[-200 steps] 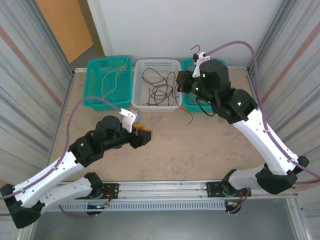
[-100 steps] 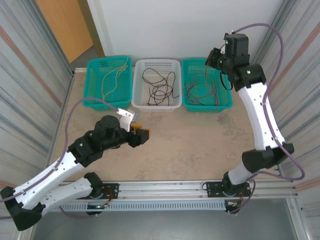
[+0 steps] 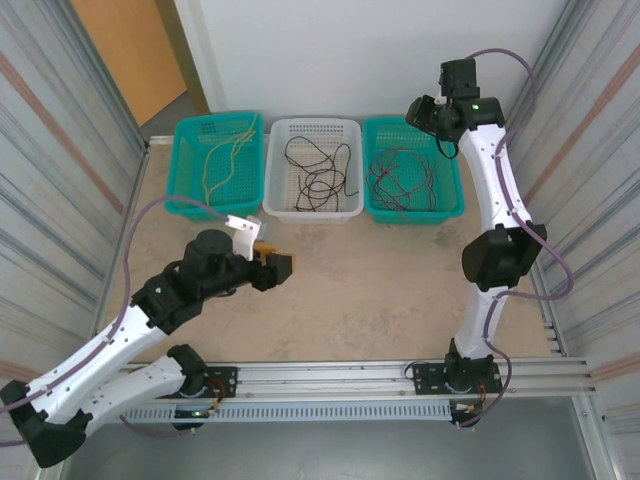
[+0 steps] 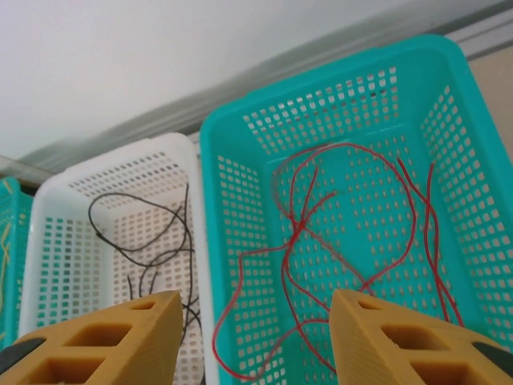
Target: Untangle the cables
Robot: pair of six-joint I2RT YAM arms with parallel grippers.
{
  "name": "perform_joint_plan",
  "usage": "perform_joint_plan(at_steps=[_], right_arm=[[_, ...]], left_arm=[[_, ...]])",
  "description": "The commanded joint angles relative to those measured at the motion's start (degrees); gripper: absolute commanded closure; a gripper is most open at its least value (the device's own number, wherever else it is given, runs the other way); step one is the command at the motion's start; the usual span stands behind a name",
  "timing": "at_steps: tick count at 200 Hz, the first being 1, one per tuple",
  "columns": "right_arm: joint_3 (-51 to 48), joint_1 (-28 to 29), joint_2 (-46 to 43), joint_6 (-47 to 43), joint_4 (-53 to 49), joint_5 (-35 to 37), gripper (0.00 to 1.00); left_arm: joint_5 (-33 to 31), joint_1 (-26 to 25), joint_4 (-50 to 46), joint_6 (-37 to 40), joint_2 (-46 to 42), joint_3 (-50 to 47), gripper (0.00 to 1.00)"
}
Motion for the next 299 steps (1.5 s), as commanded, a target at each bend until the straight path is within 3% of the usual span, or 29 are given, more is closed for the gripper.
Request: perform_joint_plan(at_steps=[1,30,79,116,120,130,142,145,168,189,201,209,230,269,299], right_arm=[[-1.1,0.1,-1.5,-0.7,-1.9,0.4,0.49],[-8.4,1.0,-7.4,-0.7,0.4,1.5,0.51],[-34.9,6.4,-28.8,-0.3,10.5,6.3,0.45],[-53.8,16.2,-48.2,-2.2,17.1,13.9,0.31],[-55.5,17.6,-50.0,-2.5,17.4,15.5,0.3],[-59.8,20.5,-54.5,-3.3,19.0,18.1,0.27],[-64.7,22.1,-60.0,-3.7,21.3,16.9,0.09],[-65.8,22.3,-61.2,-3.2,21.7,16.4,0.0],[-76.2,22.4,-69.6,0.8,28.3,16.7,0.01],[-87.2,22.3,-75.9,9.2,30.5,30.4,0.01],[-92.1,22.0,-79.5,14.9,29.2,41.0,0.01],[-95.4,21.3,-82.1,12.1,30.3,44.4,0.01],[-104.0,19.8,-88.1,-3.2,37.0,47.2,0.01],[-113.3,14.4,-88.9,-8.5,41.9,54.1,0.01],[-118.3,9.6,-86.2,-12.3,50.7,51.2,0.01]], left_arm=[[-2.1,1.1,-1.0,-0.3,-0.6,0.3,0.36],[-3.1,2.0,-1.7,-0.7,-0.1,1.2,0.33],[-7.4,2.5,-2.8,-0.4,-0.8,1.8,0.24],[-22.8,2.6,-2.7,2.0,-1.0,0.9,0.15],[-24.8,2.6,-2.3,2.3,-1.1,0.7,0.09],[-30.9,2.7,-0.8,1.1,-1.2,-0.6,0.05],[-37.3,2.8,2.7,2.6,-1.8,-3.3,0.01],[-38.5,2.8,3.7,3.5,-1.9,-4.1,0.01],[-45.1,2.8,16.6,13.8,-3.8,-12.6,0.01],[-44.4,3.9,26.8,25.4,-5.2,-19.0,0.01],[-43.1,6.5,26.8,26.4,-5.2,-20.3,0.01],[-42.8,8.8,25.8,24.7,-5.0,-20.8,0.01],[-42.1,15.0,25.5,22.6,-4.7,-23.0,0.01],[-39.4,27.0,33.8,24.1,-0.6,-28.4,0.01],[-35.1,33.9,43.0,22.8,10.9,-30.3,0.01]])
